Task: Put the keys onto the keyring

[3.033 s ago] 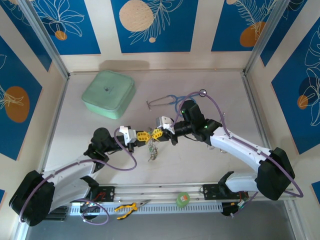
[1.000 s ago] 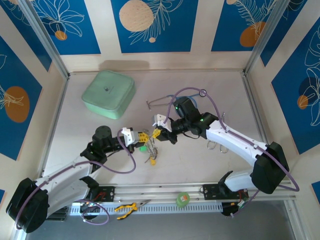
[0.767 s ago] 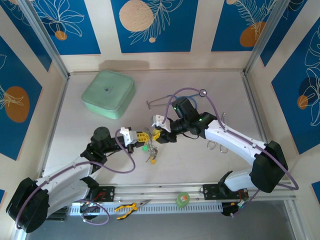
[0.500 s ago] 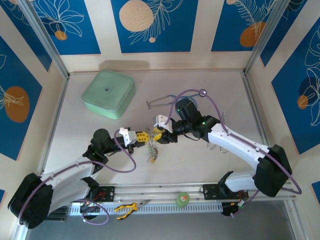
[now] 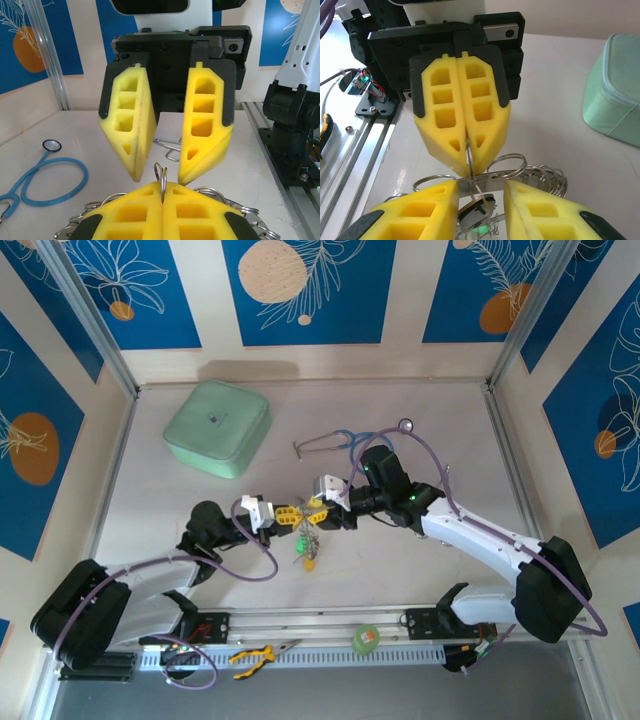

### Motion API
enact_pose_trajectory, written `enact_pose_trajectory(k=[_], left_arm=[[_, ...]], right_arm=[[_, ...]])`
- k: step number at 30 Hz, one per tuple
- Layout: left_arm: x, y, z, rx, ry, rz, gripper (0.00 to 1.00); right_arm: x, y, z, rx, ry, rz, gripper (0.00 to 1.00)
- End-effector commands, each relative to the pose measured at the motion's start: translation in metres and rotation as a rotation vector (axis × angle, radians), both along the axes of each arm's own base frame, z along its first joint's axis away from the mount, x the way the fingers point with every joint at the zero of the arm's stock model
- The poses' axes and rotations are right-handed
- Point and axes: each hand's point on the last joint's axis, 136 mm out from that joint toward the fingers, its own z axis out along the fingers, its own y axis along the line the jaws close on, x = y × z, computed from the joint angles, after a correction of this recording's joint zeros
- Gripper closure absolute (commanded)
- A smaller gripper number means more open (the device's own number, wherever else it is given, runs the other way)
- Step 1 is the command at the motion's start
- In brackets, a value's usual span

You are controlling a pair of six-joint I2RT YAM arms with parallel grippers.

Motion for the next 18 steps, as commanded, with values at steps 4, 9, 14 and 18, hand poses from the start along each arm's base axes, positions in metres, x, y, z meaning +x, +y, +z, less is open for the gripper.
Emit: enact_pose_trajectory(k=[4, 9, 14, 18], left_arm=[[-0.015, 0.001, 0.02, -0.024, -0.082, -0.05, 1.0], [-0.016, 0.002, 0.021, -0.025, -0.088, -0.049, 1.0], [-0.016, 0.002, 0.021, -0.023, -0.092, -0.048, 1.0], [-0.016, 0.001, 0.021, -0.021, -0.089, -0.053, 1.0]], right_arm=[[-0.004, 0.007, 0.006, 0.032, 0.021, 0.042, 0.75], [-0.011, 0.011, 0.007, 0.036, 0.04, 0.083, 0.79], [-0.017, 0.012, 0.012, 0.055, 0.044, 0.116, 0.79], [-0.018, 0.012, 0.014, 0.063, 0.04, 0.125, 0.79]])
